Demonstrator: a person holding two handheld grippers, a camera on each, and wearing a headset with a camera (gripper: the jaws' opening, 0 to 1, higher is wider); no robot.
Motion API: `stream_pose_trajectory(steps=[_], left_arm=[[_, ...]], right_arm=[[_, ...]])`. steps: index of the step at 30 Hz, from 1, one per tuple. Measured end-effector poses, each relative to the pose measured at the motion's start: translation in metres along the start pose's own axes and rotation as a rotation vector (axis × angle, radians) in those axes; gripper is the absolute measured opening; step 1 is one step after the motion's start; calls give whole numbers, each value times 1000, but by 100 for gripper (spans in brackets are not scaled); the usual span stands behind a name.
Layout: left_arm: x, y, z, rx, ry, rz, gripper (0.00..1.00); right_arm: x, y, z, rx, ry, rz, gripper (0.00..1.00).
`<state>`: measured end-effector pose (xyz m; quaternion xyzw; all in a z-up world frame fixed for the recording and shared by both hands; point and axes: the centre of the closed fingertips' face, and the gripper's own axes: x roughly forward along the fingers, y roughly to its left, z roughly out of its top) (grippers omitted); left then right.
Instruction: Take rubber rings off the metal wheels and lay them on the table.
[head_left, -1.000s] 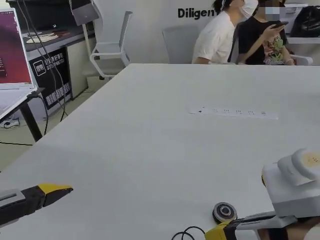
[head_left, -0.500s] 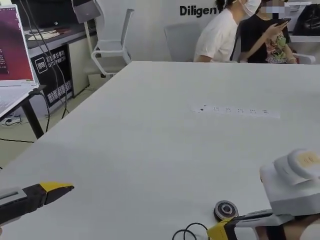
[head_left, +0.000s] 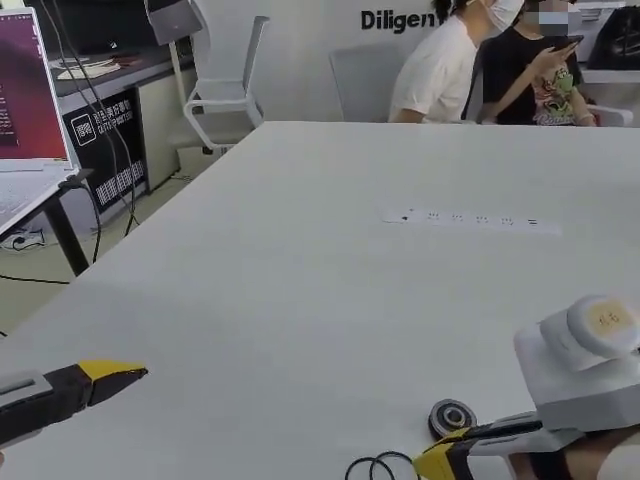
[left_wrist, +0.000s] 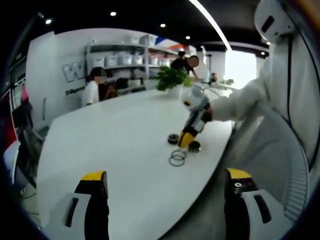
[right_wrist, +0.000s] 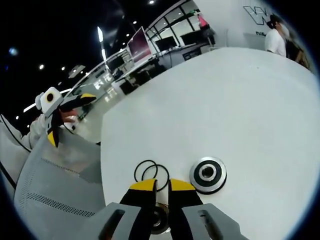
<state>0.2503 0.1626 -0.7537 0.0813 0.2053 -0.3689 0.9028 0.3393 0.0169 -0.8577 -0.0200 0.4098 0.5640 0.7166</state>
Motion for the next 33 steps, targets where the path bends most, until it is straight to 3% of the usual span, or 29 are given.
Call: stream_pose_trajectory(steps=[8,12,16,22,33], left_arm=[[-1,1,4,-5,-3,5,99],[0,1,6,-10,-6,2,100],[2,-1,8,-18,-15,-9,100],[5,-3,11,-12,-13,-20,100],[10,-1,17,8,4,-34,100]], right_arm=[[-16,5,9,-48,-38,-3,15],[-25,6,11,-117,-39,-27,21],[-33,6,14,-136,-45,-38,30],[-46,4,22,-155,-75,-59,35],[-69,-5,21,-178,-118,-101,45]])
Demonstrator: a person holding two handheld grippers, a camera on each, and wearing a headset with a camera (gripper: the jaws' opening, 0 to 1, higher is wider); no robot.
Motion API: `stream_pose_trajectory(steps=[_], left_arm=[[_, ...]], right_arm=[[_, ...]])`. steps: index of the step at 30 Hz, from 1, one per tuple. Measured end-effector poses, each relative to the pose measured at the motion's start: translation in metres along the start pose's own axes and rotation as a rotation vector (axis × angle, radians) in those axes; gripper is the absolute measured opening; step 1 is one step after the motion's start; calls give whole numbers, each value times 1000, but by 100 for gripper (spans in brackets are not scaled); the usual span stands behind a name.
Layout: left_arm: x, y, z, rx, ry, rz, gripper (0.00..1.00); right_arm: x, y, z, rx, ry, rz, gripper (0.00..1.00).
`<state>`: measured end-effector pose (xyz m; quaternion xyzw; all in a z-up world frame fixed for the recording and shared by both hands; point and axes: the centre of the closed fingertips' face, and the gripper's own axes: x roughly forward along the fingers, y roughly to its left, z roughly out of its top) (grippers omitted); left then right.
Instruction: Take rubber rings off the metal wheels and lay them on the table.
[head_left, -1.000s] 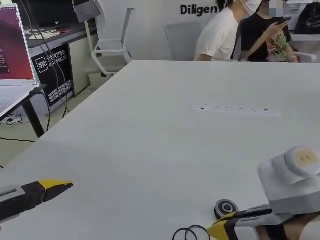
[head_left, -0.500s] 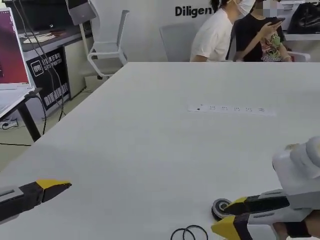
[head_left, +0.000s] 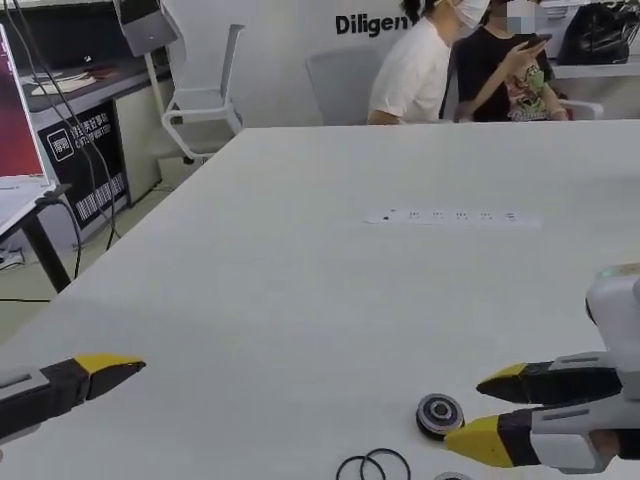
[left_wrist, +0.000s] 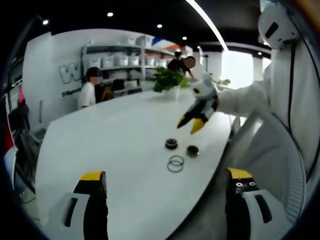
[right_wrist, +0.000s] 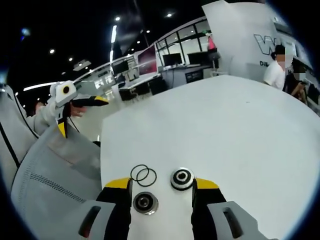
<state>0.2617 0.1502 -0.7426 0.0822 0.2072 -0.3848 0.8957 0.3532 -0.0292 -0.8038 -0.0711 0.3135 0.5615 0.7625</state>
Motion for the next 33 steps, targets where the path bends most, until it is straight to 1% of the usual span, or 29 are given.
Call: stream_pose_trajectory(steps=[3,6,7,8,10,11,15,16,19,21,26,29,30,31,33], left_arm=[[4,-1,2,7,8,-9,100],[7,-2,5,14,11,-19,100],[8,-2,7,20,13,-24,100],[10,-2,8,24,14,-30,100],[14,-2,12,40,18,-42,100],[15,-2,13,46,18,-46,100],[20,-4,24,69,15,-71,99],[22,-4,26,75,13,-75,99],[29,-7,35,103,8,-98,99],[35,-9,40,115,6,-112,99],[52,-16,58,172,-3,-167,99],[61,-19,64,201,1,-193,97],[65,-20,66,228,9,-205,96],[67,-21,68,241,9,-212,95],[74,-25,71,253,14,-237,94]], right_arm=[[-8,-5,-1,-2,-18,-21,46],[-14,-7,-1,4,-33,-28,49],[-16,-9,-2,7,-33,-39,51],[-18,-13,-4,4,-35,-63,53],[-23,-16,-6,6,-38,-73,56],[-25,-17,-7,9,-40,-78,56],[-33,-20,-7,18,-69,-99,59],[-35,-21,-6,18,-79,-100,58],[-38,-23,-7,20,-87,-109,58],[-40,-22,-8,25,-96,-104,58],[-40,-25,-14,29,-105,-116,56],[-41,-26,-16,38,-110,-120,56],[-41,-27,-17,42,-113,-122,55],[-41,-27,-17,44,-115,-123,55],[-42,-28,-18,48,-120,-125,55]])
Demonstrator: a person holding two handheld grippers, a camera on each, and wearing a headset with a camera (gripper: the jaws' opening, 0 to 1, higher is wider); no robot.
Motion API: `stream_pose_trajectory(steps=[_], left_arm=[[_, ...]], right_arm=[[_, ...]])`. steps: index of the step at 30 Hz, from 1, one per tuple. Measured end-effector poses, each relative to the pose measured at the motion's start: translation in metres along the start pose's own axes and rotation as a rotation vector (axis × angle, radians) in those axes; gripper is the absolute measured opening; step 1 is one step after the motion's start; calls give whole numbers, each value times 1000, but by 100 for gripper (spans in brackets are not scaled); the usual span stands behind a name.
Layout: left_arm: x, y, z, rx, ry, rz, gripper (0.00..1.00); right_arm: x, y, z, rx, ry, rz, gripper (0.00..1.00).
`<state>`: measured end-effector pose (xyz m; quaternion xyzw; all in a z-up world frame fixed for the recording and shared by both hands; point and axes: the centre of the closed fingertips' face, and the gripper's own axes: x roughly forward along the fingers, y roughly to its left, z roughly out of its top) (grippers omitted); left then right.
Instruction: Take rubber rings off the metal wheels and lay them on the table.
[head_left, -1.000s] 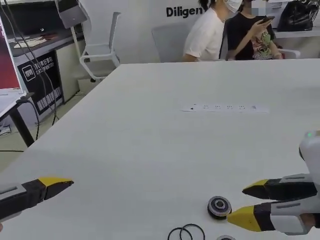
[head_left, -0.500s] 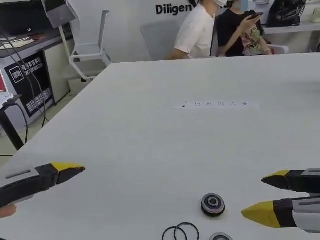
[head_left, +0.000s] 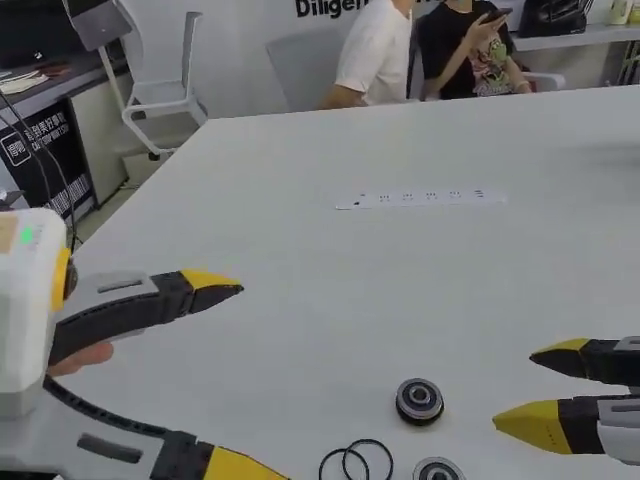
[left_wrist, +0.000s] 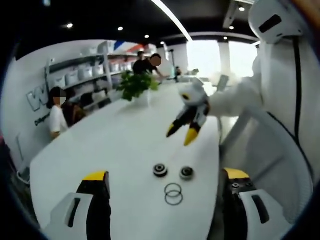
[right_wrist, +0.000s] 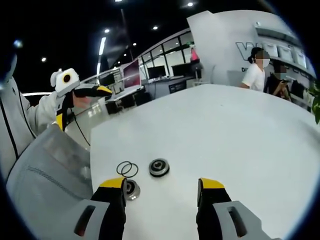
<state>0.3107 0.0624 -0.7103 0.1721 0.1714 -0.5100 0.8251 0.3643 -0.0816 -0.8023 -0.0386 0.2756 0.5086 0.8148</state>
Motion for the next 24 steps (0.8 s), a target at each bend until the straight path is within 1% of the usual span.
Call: stream_pose_trajectory(steps=[1,5,9,13,15,18,21,24], left_arm=[[4,-1,2,4,-1,-15,94],[17,1,4,27,12,-41,93],[32,7,6,36,12,-61,92],[46,14,6,38,9,-62,91],[55,17,4,34,8,-62,89],[66,16,2,38,7,-73,88],[80,19,-4,48,7,-72,83],[92,20,-8,38,12,-77,82]], right_arm=[[0,-1,-1,4,1,-2,54],[0,-4,-4,15,-3,-3,53],[2,-7,-6,24,-5,-6,53],[5,-7,-8,22,-3,0,53],[6,-8,-8,20,-3,1,52],[10,-8,-9,27,-6,7,52],[13,-8,-10,36,-9,14,51],[17,-7,-11,35,-8,18,50]])
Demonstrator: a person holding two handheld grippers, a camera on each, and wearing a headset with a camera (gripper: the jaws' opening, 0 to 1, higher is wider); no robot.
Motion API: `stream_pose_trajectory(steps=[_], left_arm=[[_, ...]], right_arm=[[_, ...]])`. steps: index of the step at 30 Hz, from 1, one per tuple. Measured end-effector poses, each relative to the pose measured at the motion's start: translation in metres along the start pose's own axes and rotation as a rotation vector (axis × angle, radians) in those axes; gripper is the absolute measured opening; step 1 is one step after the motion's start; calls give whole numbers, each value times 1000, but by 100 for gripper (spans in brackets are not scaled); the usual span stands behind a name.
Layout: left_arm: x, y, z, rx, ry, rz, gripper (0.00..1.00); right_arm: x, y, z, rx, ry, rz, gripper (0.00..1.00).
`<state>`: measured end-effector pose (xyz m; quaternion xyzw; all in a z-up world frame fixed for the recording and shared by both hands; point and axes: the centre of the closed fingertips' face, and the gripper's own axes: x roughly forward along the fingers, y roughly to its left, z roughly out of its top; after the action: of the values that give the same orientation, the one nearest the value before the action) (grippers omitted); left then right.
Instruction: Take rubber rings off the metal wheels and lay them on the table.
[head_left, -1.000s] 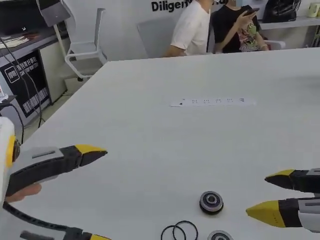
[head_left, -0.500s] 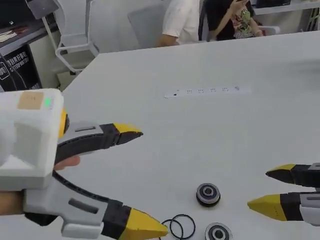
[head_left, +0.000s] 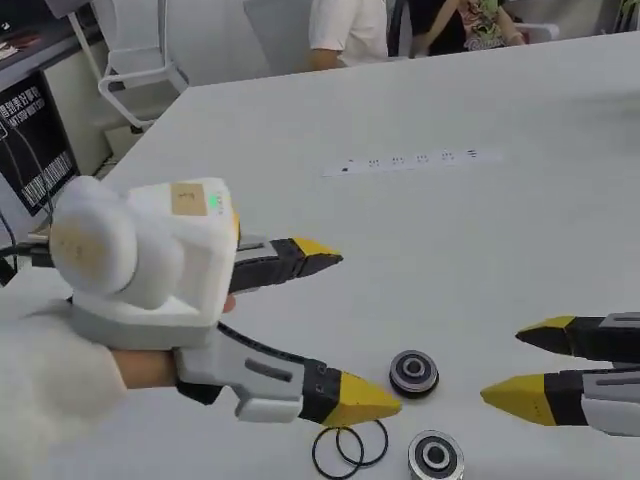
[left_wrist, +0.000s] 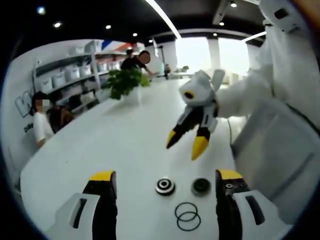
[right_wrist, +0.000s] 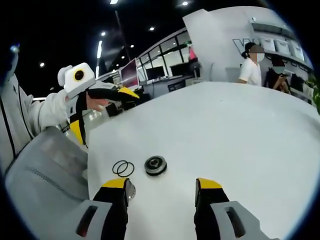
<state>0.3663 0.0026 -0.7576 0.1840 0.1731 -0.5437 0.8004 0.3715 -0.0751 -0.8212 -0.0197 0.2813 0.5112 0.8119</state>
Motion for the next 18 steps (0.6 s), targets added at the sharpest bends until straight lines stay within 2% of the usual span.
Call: stream_pose_trajectory(steps=[5,13,16,18], left_arm=[[17,0,-6,3,15,-16,83],[34,8,-12,-29,-5,-3,77],[41,6,-17,-42,-12,-22,69],[45,7,-24,-63,2,-31,66]], right_arm=[[5,1,2,-9,-6,13,47],[15,-2,5,3,-27,19,46],[21,-2,5,3,-26,29,44],[23,-1,3,-2,-20,36,43]])
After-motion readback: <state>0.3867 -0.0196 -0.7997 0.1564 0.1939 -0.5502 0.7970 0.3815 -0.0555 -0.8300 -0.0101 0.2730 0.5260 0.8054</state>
